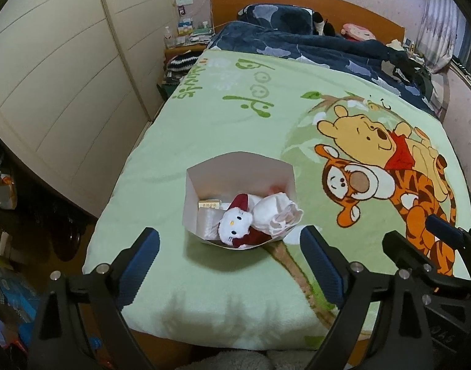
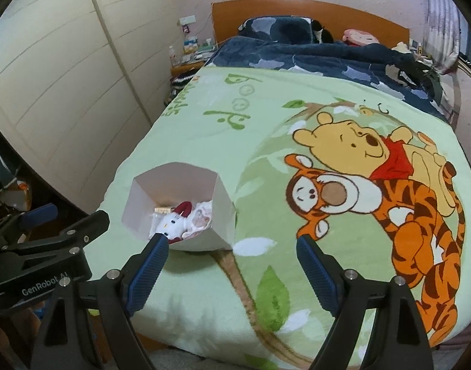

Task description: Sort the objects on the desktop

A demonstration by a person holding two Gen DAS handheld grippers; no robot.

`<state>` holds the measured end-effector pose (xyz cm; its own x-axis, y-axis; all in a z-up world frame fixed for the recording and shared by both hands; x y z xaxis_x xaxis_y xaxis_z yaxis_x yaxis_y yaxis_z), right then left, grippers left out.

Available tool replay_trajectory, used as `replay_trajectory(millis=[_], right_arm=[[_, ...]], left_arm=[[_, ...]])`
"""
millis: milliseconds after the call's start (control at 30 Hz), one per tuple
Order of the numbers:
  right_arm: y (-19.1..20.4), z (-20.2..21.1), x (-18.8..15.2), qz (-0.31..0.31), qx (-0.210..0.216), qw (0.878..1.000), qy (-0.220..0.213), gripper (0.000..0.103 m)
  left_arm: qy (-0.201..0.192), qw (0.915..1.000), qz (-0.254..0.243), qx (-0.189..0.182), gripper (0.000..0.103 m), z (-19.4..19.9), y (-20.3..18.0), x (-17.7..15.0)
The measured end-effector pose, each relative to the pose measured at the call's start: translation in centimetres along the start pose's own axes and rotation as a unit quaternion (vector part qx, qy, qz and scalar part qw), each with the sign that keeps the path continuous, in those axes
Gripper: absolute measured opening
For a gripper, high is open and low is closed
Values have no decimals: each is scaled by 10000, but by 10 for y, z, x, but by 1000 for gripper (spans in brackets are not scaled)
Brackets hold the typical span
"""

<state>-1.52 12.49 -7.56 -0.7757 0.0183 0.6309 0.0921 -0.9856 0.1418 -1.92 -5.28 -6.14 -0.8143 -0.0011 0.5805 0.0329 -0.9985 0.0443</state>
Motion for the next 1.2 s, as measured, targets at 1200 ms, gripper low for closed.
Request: replay_trajectory(millis=[1200], right_arm=[[-1,16,-5,-42,77,9999,-105,87]], left_arm=[[56,10000,-31,38,94,6,-5,-6]])
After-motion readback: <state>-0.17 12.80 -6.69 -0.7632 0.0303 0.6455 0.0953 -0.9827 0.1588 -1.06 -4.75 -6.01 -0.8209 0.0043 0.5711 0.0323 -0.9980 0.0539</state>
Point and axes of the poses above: each gripper's, at about its wrist camera, not at the fingertips, and z roughly against the way its jaws point, y to its left, x to its top, the point moved 6 cm from there along -z, roughly the way its jaws point, and after that the axes turned 6 degrees about -y, right-handed, at the moved point
